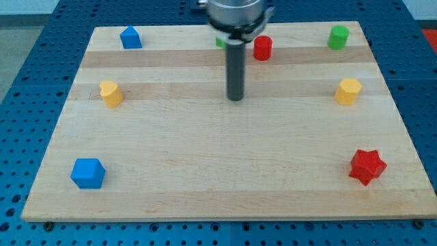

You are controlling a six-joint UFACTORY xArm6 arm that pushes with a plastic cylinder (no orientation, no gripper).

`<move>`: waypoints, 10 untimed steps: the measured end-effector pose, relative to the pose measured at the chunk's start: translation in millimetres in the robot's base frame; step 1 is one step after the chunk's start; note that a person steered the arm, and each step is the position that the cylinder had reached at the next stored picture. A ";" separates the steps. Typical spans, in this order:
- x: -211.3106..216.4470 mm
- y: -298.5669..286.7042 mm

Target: Slightly push the red circle towards the center of the board

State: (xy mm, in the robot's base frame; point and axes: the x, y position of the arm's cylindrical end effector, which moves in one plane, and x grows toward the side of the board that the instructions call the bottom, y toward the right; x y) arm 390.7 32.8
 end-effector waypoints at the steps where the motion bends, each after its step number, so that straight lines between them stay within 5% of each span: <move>1: -29.5 41.3; 6: -153.5 86.2; 10: -149.1 63.6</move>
State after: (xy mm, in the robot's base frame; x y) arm 241.6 96.4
